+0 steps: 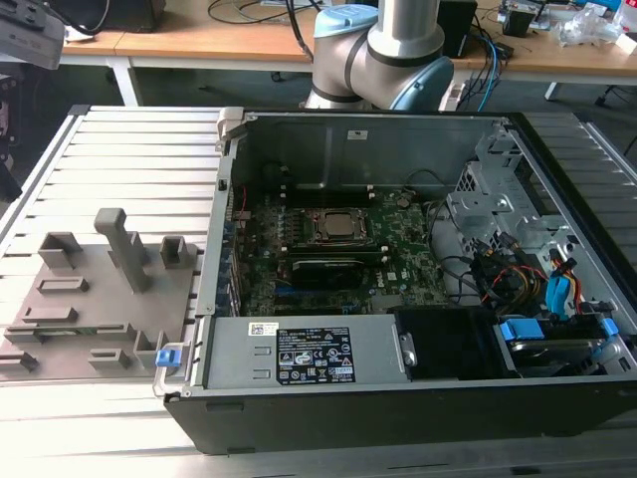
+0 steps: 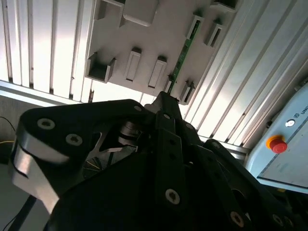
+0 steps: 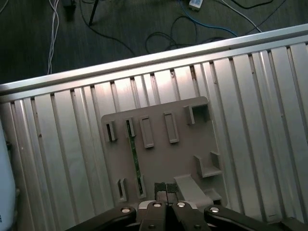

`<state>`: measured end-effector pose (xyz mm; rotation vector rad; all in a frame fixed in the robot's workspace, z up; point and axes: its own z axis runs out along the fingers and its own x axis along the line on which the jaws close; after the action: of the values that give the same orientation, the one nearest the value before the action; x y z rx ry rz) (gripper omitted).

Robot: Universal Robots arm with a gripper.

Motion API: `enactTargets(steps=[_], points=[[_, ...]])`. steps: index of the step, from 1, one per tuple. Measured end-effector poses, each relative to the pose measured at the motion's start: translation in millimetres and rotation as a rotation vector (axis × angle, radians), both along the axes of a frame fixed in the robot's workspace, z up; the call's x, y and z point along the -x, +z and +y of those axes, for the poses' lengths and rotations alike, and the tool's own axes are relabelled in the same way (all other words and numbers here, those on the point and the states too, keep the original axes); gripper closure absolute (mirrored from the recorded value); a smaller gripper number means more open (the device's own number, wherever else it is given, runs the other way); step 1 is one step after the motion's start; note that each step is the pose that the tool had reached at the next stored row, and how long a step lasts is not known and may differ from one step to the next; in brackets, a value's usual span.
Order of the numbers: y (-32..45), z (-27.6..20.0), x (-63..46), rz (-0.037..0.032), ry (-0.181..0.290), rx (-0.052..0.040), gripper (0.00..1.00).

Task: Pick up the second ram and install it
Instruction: 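Pick up the second ram and move it above second insertion slot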

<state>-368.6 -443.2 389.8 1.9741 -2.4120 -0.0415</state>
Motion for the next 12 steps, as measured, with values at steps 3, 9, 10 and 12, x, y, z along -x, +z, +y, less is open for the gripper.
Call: enactTargets(steps=[3, 9, 10, 12], points=[[0.0, 0.0, 0.0, 0.0, 0.001, 0.0, 0.7], [-1.8, -0.5, 0.0, 0.0, 0.014, 0.0, 0.64], [-2.2, -0.6, 0.0, 0.0, 0.031, 0.0, 0.64], [-3.3, -0.6, 0.0, 0.0, 0.071, 0.0, 0.64]])
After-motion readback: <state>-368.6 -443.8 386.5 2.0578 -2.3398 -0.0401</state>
